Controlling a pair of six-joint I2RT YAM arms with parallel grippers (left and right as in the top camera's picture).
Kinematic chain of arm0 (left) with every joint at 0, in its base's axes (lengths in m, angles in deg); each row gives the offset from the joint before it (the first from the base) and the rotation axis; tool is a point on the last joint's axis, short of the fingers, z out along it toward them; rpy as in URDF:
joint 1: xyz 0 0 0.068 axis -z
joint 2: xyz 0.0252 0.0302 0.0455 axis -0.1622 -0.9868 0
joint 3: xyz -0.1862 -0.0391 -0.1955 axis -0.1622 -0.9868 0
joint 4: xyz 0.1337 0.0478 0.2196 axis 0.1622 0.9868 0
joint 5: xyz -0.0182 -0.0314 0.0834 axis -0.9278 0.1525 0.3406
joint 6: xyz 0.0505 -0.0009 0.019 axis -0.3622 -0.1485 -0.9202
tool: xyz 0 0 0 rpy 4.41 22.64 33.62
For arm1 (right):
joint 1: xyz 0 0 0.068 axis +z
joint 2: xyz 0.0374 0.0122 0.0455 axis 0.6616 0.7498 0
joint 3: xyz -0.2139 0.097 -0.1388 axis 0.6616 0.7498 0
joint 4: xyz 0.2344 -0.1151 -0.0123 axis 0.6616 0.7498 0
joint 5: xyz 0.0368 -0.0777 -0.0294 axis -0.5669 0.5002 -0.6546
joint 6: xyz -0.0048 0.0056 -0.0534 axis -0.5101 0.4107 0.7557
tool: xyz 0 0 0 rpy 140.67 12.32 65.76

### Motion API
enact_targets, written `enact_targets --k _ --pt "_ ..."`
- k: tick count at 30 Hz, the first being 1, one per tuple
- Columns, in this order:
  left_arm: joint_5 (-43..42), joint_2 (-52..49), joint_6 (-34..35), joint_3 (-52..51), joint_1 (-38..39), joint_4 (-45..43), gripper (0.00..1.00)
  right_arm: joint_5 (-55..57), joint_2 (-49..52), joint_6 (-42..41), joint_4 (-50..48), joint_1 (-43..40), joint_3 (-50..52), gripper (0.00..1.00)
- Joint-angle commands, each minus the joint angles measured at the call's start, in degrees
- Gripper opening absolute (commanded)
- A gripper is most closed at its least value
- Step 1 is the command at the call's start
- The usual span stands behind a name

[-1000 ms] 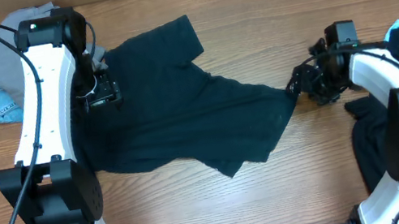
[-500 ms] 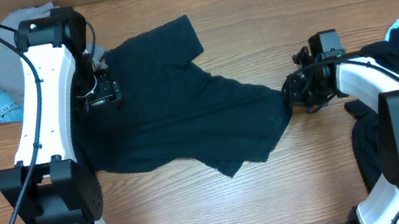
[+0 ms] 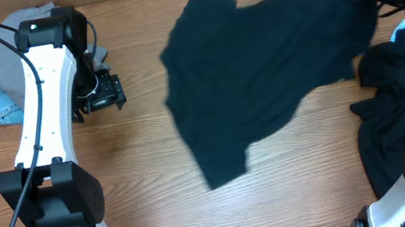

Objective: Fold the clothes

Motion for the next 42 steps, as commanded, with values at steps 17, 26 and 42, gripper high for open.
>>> enact_targets --k 17,26,42 --pt "-13.00 -2.21 -16.50 -0.74 13.44 -27.17 0.54 -15.08 -4.07 -0.02 20.26 6.58 -0.81 0.86" --pt "-12.02 -17.00 -15.78 -0.74 18.01 -41.51 0.22 -15.08 -18.40 -0.26 24.96 7.21 -0.81 0.87" --pt "15.50 -25.38 -0.61 -0.44 10.34 -36.26 0.04 -13.25 -21.90 -1.40 31.82 7.21 3.10 0.93"
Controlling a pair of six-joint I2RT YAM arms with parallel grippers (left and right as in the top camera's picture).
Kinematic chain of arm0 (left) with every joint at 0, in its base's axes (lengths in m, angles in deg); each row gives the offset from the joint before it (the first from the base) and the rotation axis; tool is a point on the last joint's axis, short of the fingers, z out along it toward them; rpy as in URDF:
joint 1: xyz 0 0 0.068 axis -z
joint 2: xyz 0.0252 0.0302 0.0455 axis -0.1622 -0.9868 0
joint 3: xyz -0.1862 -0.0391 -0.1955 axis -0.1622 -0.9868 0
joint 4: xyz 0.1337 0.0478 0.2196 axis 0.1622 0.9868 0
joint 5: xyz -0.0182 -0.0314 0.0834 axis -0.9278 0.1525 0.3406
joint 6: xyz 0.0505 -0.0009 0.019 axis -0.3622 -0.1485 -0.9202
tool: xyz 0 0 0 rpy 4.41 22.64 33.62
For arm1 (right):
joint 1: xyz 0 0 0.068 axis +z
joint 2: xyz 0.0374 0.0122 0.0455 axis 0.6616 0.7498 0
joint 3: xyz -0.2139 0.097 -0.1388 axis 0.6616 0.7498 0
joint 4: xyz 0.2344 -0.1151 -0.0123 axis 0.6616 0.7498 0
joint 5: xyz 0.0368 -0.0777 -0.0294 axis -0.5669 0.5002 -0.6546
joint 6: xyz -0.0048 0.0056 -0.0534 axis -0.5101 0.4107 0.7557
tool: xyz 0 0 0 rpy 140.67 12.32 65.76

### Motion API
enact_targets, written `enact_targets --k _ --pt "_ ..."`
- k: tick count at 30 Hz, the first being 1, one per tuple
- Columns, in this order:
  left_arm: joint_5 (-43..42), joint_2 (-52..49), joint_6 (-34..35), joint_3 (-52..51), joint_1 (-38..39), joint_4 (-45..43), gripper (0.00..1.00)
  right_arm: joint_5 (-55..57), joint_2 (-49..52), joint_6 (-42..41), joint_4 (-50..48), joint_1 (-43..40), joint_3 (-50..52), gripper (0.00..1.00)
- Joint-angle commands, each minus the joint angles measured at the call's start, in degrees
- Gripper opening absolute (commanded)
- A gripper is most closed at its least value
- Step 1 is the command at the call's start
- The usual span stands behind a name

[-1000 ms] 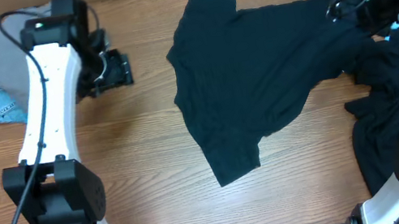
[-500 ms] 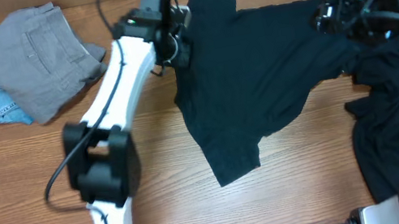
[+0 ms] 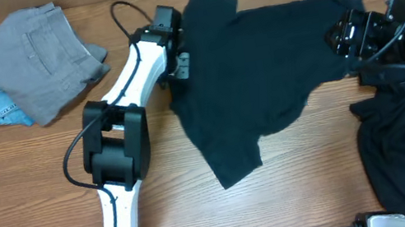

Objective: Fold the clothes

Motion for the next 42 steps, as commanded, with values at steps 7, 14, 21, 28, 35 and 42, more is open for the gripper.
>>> enact_targets --k 7,14,21,28,35,42 --pt "1.53 -0.55 4.35 2.91 -15.41 8.50 0.04 3.63 7.87 -6.08 -2.19 0.13 9.20 0.90" --pt "-8.26 3.30 -3.04 5.92 -16.39 8.87 0.13 1.01 13.57 -7.63 -17.62 0.20 21.11 0.68" --pt "-9.70 11.26 -4.33 8.61 -14.53 12.61 0.42 -7.37 17.40 -8.37 -37.88 1.18 33.70 0.38" --pt "-13.64 21.09 -3.74 8.61 -14.45 18.29 0.52 -7.08 23.54 -12.74 -52.37 5.03 39.93 0.53" --pt "-13.33 27.43 -3.98 8.59 -14.43 25.62 0.53 -3.13 28.74 -20.52 -58.45 7.06 39.95 0.53" --pt "-10.58 27.80 -4.00 8.50 -14.45 32.52 0.52 -2.73 31.82 -22.56 -61.96 7.04 39.89 0.18"
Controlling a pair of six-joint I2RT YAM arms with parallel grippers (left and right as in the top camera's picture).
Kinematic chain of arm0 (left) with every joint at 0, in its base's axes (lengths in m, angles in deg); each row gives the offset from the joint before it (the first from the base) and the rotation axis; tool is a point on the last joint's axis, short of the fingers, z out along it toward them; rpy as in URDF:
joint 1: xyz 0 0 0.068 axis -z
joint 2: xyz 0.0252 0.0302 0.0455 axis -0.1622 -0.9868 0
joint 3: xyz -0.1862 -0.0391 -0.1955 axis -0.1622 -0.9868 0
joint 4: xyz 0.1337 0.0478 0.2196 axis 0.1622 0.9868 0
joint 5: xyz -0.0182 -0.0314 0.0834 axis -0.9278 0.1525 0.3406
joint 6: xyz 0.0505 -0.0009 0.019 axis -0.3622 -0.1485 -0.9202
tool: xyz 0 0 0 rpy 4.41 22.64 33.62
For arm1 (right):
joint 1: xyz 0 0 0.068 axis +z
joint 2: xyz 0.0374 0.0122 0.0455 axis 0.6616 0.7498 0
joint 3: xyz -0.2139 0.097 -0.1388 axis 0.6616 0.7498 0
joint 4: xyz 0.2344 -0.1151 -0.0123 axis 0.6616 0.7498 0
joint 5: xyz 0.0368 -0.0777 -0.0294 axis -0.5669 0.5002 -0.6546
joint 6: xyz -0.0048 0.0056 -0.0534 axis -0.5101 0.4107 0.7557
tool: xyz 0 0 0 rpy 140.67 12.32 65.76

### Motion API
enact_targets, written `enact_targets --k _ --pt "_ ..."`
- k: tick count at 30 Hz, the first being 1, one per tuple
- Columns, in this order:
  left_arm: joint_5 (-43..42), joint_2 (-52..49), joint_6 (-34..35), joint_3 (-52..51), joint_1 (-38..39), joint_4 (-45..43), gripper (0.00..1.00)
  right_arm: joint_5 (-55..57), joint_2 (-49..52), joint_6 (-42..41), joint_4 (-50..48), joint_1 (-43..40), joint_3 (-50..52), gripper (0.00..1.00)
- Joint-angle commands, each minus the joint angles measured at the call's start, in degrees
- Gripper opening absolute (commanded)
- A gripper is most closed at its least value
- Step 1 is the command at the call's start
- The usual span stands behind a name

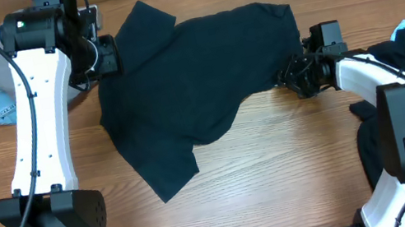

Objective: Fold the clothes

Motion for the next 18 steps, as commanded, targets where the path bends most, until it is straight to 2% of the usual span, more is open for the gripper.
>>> enact_targets --k 1,2,6,10,18 --pt "2.40 0.68 -0.79 0.66 -0.22 2.05 0.52 1.88 1.88 -1.20 0.33 0.11 0.15 0.11" --pt "3.02 0.68 -0.98 0.66 -0.22 2.75 0.51 1.84 1.42 -0.83 1.27 -0.24 -0.17 0.04" --pt "3.43 0.68 -1.90 0.66 -0.22 4.59 0.51 4.66 -4.24 3.02 10.08 -1.92 -3.19 0.04" --pt "3.43 0.68 -2.23 0.66 -0.37 5.42 0.52 10.25 -14.69 6.49 24.22 -2.14 -6.99 0.04" --pt "3.37 0.68 -2.19 0.66 -0.28 8.61 0.52 20.11 -26.93 6.12 48.15 -1.99 -8.72 0.05"
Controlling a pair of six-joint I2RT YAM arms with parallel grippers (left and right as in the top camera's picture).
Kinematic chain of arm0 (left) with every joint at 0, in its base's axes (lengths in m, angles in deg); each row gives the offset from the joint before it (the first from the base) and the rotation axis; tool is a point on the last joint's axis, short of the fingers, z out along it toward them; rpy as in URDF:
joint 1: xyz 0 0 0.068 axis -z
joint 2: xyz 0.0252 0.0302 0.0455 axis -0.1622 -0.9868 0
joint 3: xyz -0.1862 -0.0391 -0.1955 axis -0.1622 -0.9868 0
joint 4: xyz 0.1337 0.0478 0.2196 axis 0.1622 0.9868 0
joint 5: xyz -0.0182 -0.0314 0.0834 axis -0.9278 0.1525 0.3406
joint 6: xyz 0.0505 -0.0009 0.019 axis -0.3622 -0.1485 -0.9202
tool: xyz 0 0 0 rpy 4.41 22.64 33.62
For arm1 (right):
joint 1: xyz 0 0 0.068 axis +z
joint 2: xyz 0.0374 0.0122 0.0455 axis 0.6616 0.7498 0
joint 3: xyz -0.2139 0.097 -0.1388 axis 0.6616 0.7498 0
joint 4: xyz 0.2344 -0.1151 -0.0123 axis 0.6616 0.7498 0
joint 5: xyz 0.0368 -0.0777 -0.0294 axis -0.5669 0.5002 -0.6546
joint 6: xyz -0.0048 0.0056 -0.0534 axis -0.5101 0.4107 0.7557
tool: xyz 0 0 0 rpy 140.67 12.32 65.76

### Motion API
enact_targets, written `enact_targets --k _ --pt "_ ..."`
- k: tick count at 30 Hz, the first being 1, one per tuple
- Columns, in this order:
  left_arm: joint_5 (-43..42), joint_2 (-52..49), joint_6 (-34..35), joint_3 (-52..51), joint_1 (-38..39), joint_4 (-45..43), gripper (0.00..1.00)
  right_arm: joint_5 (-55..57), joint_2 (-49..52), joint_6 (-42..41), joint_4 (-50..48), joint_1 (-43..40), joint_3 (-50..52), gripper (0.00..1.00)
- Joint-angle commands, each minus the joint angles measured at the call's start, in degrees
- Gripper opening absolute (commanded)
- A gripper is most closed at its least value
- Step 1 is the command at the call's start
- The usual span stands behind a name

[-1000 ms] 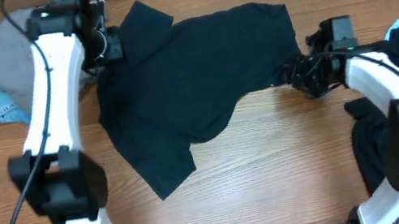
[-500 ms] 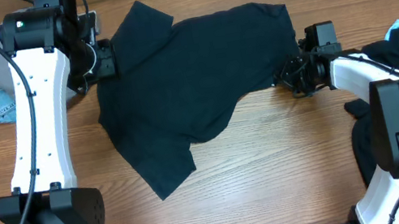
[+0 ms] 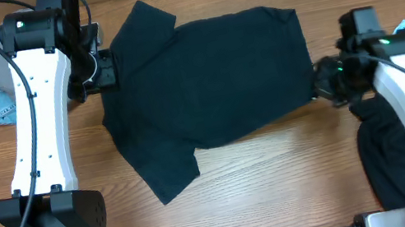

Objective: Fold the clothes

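Note:
A black T-shirt [image 3: 205,80] lies spread flat on the wooden table [image 3: 282,183], neck side to the left and hem to the right. One sleeve points up at the back [image 3: 140,20], the other toward the front [image 3: 167,174]. My left gripper [image 3: 103,69] sits at the shirt's left edge and looks shut on the cloth. At the lower right hem corner my right gripper [image 3: 325,85] appears shut on the fabric. The overhead view hides the fingertips of both.
A folded grey and blue denim pile lies at the far left, partly behind the left arm. A heap of dark clothes fills the right edge under the right arm, with a bit of light blue on it.
My right gripper has moved to the right with the hem corner. The bunched right side of the shirt is now drawn out straight and flat. The left gripper stayed almost where it was.
At first the shirt lay crumpled right of centre, with the left gripper off by the denim pile and the right one at the shirt's far corner. Then the left gripper was at the shirt's left edge. Later the shirt lay farther left, and now it is stretched flat between both grippers.

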Motion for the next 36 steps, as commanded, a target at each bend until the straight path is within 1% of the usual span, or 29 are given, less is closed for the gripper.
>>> enact_targets --k 1,3,4,5,6,8,10,12,16,19,22,26,30,33,36 --pt "0.37 0.68 -1.01 0.66 -0.28 1.38 0.52 8.33 -2.23 0.74 4.37 -0.02 -0.50 0.06" --pt "0.44 0.68 -0.50 0.66 -0.31 2.64 0.52 9.22 -2.36 0.83 6.01 -0.02 -0.50 0.10" --pt "0.44 0.68 -0.09 0.66 -0.33 3.19 0.52 9.20 -2.32 0.81 6.38 0.00 -0.48 0.16" --pt "0.76 0.68 0.42 0.66 -0.37 3.65 0.52 9.20 -2.21 0.83 6.45 -0.02 -0.48 0.32" --pt "1.90 0.68 1.46 0.66 -0.37 4.24 0.52 9.20 -2.21 0.83 6.49 0.00 -0.48 0.50" --pt "4.94 0.68 3.85 0.59 -0.37 5.51 0.52 9.16 -2.21 0.81 6.47 -0.02 -0.48 0.56" --pt "4.59 1.33 4.87 -0.52 -0.35 5.51 0.52 9.20 -2.21 0.83 6.36 -0.02 -0.48 0.64" --pt "4.37 1.84 5.33 -1.68 -0.24 5.51 0.53 9.20 -2.21 0.83 6.34 -0.02 -0.48 0.67" --pt "4.70 3.17 7.28 -7.48 -0.22 5.49 0.54 9.18 -2.21 0.83 6.21 -0.02 -0.48 0.68" --pt "4.85 4.00 8.72 -14.12 -0.22 5.25 0.54 9.18 -2.21 0.83 6.19 -0.02 -0.48 0.69" --pt "2.75 4.96 9.11 -23.67 -0.22 2.40 0.53 9.18 -2.21 0.83 6.08 -0.02 -0.48 0.70" --pt "-4.28 6.01 9.05 -37.16 1.05 -5.38 0.48 9.20 -2.21 0.83 5.38 -0.02 -0.48 0.71" --pt "-8.52 6.08 9.88 -50.27 4.13 -16.44 0.48 9.20 -2.21 0.83 4.42 -0.02 -0.48 0.73" --pt "-11.02 6.08 11.76 -56.68 5.57 -23.12 0.49 9.20 -2.21 0.83 4.13 -0.02 -0.48 0.73" --pt "-11.08 6.08 14.19 -61.55 6.56 -28.13 0.50 9.20 -2.19 0.83 3.98 -0.02 -0.48 0.73"
